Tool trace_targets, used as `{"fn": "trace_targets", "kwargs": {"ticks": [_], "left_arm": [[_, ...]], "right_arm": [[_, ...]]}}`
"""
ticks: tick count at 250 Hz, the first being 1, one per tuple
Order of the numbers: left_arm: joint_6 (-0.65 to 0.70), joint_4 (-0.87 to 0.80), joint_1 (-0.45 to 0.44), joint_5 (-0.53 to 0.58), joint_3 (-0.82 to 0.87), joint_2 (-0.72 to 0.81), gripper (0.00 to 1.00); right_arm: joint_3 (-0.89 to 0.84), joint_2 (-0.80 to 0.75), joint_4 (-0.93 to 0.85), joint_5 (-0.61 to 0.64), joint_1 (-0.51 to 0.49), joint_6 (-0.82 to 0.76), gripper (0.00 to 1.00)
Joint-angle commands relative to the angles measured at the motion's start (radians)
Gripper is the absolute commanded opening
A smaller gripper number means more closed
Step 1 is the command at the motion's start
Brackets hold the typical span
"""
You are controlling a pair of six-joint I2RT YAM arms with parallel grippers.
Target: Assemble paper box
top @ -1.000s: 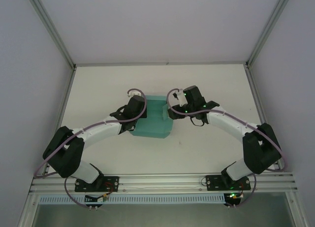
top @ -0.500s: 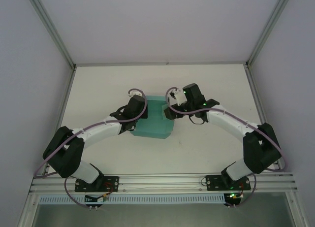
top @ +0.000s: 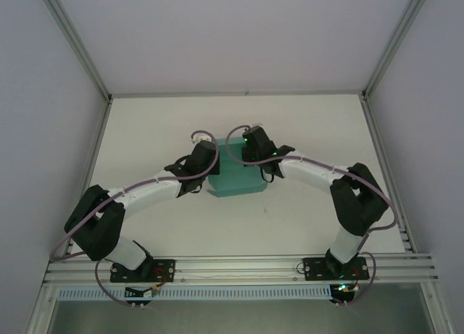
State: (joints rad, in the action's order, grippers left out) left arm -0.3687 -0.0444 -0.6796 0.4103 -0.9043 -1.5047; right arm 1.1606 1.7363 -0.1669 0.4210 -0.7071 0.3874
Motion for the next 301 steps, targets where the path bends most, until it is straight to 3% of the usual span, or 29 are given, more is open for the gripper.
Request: {"fn": "trace_targets", "kwargs": {"ticks": [1, 17, 44, 73, 99, 120, 147, 182, 193, 226, 238, 272, 301], "left_arm": [[-0.126, -0.045, -0.001, 0.102, -0.053, -0.008, 0.00], [-0.162, -0.052, -0.001, 0.131, -0.046, -0.011, 0.00], [-0.225, -0.077, 0.000, 0.202, -0.039, -0.013, 0.00], [-0.223, -0.084, -0.001, 0.202, -0.041, -0.019, 0.00], [-0.221, -0.106, 0.001, 0.193, -0.061, -0.037, 0.00], [-0.203, -0.098, 0.001, 0.179, -0.067, -0.049, 0.00], [-0.163, -0.074, 0.002, 0.138, -0.078, -0.060, 0.00], [-0.112, -0.069, 0.001, 0.123, -0.102, -0.075, 0.00], [-0.093, -0.068, 0.003, 0.121, -0.111, -0.077, 0.00], [-0.013, -0.069, 0.012, 0.074, -0.136, -0.075, 0.00], [0.032, -0.073, 0.020, 0.043, -0.143, -0.070, 0.00], [0.262, -0.101, 0.064, -0.137, -0.174, -0.046, 0.00], [0.567, -0.371, 0.104, -0.424, -0.303, -0.079, 0.00]], "right_arm": [[0.040, 0.059, -0.064, 0.341, 0.014, 0.198, 0.01], [0.058, 0.086, -0.111, 0.437, 0.013, 0.266, 0.00], [0.074, 0.115, -0.144, 0.483, 0.021, 0.332, 0.00], [0.090, 0.141, -0.168, 0.550, 0.024, 0.387, 0.00], [0.091, 0.141, -0.153, 0.554, 0.028, 0.393, 0.00], [0.070, 0.130, -0.053, 0.487, 0.028, 0.289, 0.00], [-0.006, 0.071, 0.123, 0.321, 0.029, 0.141, 0.34], [-0.107, -0.027, 0.259, -0.026, 0.027, -0.014, 0.52], [-0.129, -0.057, 0.271, -0.125, 0.025, -0.059, 0.63], [-0.202, -0.181, 0.264, -0.270, 0.025, -0.077, 0.84], [-0.229, -0.240, 0.255, -0.299, 0.025, -0.073, 1.00], [-0.303, -0.444, 0.182, -0.265, 0.025, -0.003, 1.00], [-0.352, -0.631, 0.069, -0.176, 0.027, 0.044, 1.00]]}}
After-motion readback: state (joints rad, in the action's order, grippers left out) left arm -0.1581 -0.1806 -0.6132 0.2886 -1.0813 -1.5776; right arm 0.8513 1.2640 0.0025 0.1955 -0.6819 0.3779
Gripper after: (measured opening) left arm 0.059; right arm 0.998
